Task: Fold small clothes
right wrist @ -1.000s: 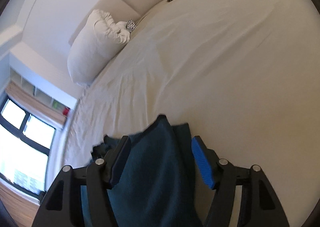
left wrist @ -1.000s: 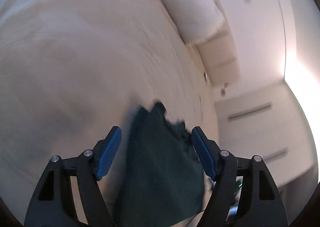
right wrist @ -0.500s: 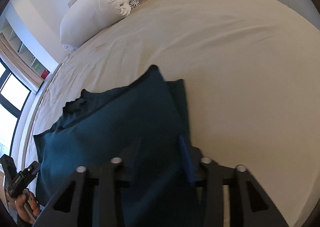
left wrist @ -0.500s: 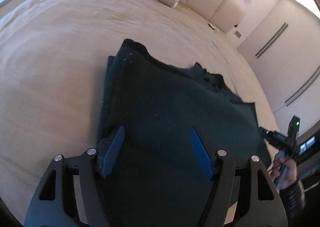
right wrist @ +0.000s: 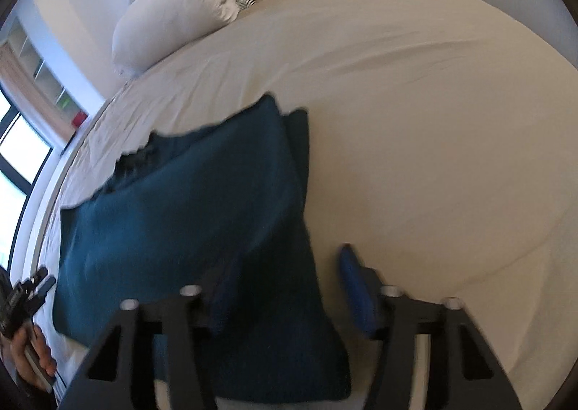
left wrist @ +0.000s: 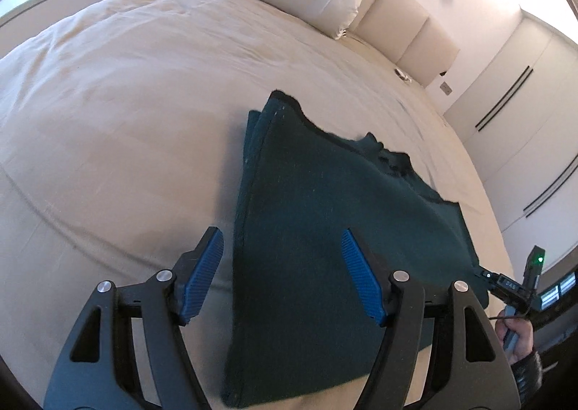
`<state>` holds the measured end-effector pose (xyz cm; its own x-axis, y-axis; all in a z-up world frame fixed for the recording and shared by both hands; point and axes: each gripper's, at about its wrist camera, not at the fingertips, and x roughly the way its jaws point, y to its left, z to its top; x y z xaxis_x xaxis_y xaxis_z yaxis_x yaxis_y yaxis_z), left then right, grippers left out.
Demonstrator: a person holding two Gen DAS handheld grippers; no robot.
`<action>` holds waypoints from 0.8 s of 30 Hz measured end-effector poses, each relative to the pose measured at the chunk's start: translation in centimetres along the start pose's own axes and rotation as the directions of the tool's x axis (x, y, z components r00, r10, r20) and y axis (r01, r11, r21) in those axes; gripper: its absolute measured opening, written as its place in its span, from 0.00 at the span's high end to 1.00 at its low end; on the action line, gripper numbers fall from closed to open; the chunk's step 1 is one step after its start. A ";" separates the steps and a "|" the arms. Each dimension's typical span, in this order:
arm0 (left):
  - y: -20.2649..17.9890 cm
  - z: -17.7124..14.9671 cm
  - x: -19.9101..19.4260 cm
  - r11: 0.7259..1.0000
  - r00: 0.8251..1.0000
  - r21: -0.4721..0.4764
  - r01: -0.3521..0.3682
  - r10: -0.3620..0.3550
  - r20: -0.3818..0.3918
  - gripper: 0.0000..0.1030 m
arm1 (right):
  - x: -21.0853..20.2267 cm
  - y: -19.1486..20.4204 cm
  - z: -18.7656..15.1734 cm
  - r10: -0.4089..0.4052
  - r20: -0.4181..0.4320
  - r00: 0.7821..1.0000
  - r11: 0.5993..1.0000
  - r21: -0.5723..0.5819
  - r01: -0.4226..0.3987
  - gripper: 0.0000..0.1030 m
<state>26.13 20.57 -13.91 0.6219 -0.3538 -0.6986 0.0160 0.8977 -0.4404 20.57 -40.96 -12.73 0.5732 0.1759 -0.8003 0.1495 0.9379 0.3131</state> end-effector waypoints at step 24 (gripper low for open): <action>3.1 -4.2 -3.6 0.999 0.995 -0.044 -0.003 -0.001 -0.102 0.64 | -2.0 -2.3 -2.6 0.093 -0.036 0.995 0.995 0.040 -0.092 0.68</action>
<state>20.64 23.51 -15.10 0.5389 -0.3798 -0.7519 -0.0204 0.8865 -0.4623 17.00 -42.72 -13.17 0.5549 0.2735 -0.7857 0.1282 0.9050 0.4056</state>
